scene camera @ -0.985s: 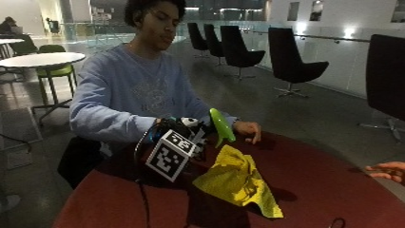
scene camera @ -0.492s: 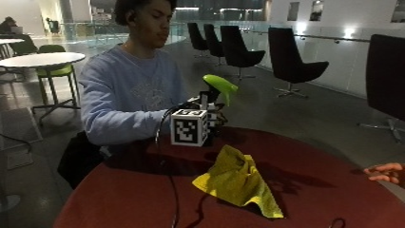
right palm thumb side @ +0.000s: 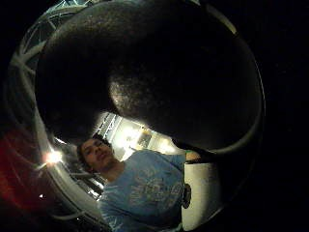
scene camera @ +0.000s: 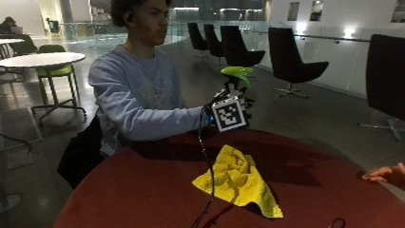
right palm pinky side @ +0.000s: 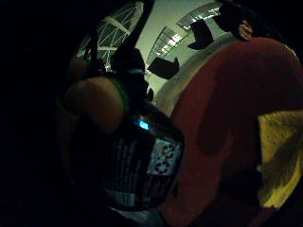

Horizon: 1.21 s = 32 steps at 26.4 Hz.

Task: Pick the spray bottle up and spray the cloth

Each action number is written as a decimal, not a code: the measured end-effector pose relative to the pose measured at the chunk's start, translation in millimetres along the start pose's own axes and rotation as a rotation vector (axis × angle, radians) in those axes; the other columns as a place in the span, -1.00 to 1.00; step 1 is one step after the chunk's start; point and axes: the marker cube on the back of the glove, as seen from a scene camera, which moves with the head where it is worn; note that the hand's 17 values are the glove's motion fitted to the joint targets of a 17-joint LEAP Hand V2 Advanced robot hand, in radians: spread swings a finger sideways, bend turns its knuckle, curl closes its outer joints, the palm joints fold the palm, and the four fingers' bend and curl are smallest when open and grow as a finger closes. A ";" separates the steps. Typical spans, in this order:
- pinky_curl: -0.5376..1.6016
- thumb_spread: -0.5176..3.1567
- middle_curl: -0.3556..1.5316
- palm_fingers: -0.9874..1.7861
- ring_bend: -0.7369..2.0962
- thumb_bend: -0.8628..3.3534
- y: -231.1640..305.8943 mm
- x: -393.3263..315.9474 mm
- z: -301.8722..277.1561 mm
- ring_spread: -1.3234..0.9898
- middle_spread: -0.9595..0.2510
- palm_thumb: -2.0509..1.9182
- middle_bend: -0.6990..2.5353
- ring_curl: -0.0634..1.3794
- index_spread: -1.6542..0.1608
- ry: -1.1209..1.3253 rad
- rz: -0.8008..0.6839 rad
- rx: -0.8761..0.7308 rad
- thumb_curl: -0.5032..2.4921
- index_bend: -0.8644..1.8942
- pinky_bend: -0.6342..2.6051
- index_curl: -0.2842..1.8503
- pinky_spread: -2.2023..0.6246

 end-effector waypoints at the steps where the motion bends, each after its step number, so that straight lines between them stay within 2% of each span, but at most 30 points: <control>1: -0.29 -0.42 -0.05 0.46 -0.14 -0.60 -4.4 7.8 7.9 0.14 0.43 0.50 -0.35 -0.31 0.59 0.029 -0.010 -0.014 -0.14 -0.25 -0.53 -0.27 0.78; 4: -0.30 -0.42 -0.05 0.45 -0.15 -0.60 -15.7 31.7 29.9 0.14 0.43 0.50 -0.35 -0.32 0.58 0.128 -0.021 -0.051 -0.14 -0.25 -0.53 -0.27 0.77; 13: -0.31 -0.42 -0.05 0.44 -0.15 -0.60 -29.9 58.0 72.4 0.12 0.43 0.50 -0.34 -0.32 0.57 0.089 0.009 -0.082 -0.14 -0.25 -0.53 -0.26 0.76; 23: -0.32 -0.40 -0.06 0.43 -0.14 -0.61 -27.8 70.7 75.8 0.12 0.43 0.50 -0.35 -0.32 0.56 0.124 0.015 -0.122 -0.14 -0.26 -0.53 -0.25 0.76; 27: -0.32 -0.39 -0.06 0.42 -0.14 -0.61 -34.8 81.1 76.9 0.11 0.43 0.49 -0.34 -0.32 0.56 0.170 0.012 -0.041 -0.15 -0.26 -0.53 -0.26 0.76; 32: -0.31 -0.32 -0.06 0.33 -0.20 -0.60 -13.3 63.4 65.1 0.11 0.46 0.48 -0.33 -0.34 0.54 0.082 0.029 -0.123 -0.17 -0.27 -0.52 -0.27 0.75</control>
